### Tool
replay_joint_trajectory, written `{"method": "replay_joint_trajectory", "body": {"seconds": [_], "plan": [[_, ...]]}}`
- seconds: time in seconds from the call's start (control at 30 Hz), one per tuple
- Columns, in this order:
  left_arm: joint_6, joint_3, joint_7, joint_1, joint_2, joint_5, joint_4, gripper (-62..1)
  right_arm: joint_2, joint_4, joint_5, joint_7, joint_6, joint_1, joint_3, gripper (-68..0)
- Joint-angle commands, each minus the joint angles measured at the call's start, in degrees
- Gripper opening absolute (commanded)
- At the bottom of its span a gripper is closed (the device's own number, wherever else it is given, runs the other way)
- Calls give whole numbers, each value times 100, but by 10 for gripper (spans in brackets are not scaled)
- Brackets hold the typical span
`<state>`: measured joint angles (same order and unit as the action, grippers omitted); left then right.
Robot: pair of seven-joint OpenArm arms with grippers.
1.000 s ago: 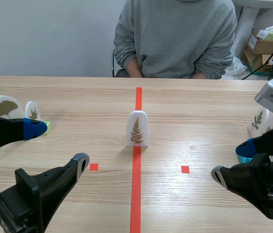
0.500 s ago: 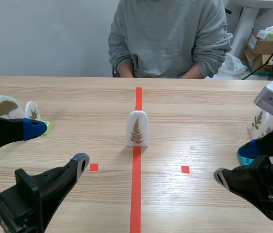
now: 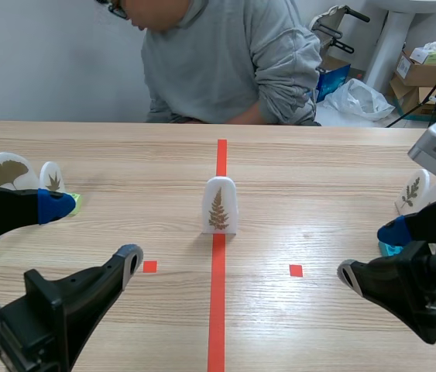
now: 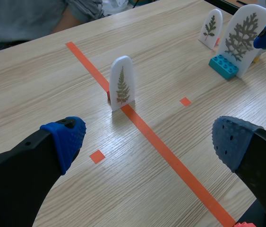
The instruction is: Do the leaf sorting experiment
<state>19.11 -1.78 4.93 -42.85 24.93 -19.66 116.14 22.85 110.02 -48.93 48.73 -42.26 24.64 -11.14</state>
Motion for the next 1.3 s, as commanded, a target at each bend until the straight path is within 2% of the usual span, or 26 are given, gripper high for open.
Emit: {"method": "replay_joint_trajectory", "body": {"seconds": [0.0, 0.57, 0.83, 0.97, 1.1, 1.17, 1.27], "plan": [[-7, 4, -81, 15, -26, -72, 131, -37, 33, 2, -79, -42, -46, -66, -48, -191], [-7, 7, -79, 15, -26, -72, 131, -37, 33, 2, -72, -39, -46, -66, -48, -191], [-7, 7, -79, 15, -26, -72, 131, -37, 33, 2, 420, 72, -46, -63, -46, -190], [-7, 7, -76, 15, -26, -72, 131, -37, 31, 2, 457, 70, -46, -66, -42, -191], [-7, 7, -74, 15, -26, -72, 131, -37, 33, 2, 492, -535, -46, -74, -42, -190], [-7, 7, -74, 15, -26, -72, 131, -37, 33, 2, 732, -855, -46, -175, -42, -190], [-7, 7, -72, 15, -26, -72, 131, -37, 33, 0, 1574, -1086, -46, -450, -42, -188]]}}
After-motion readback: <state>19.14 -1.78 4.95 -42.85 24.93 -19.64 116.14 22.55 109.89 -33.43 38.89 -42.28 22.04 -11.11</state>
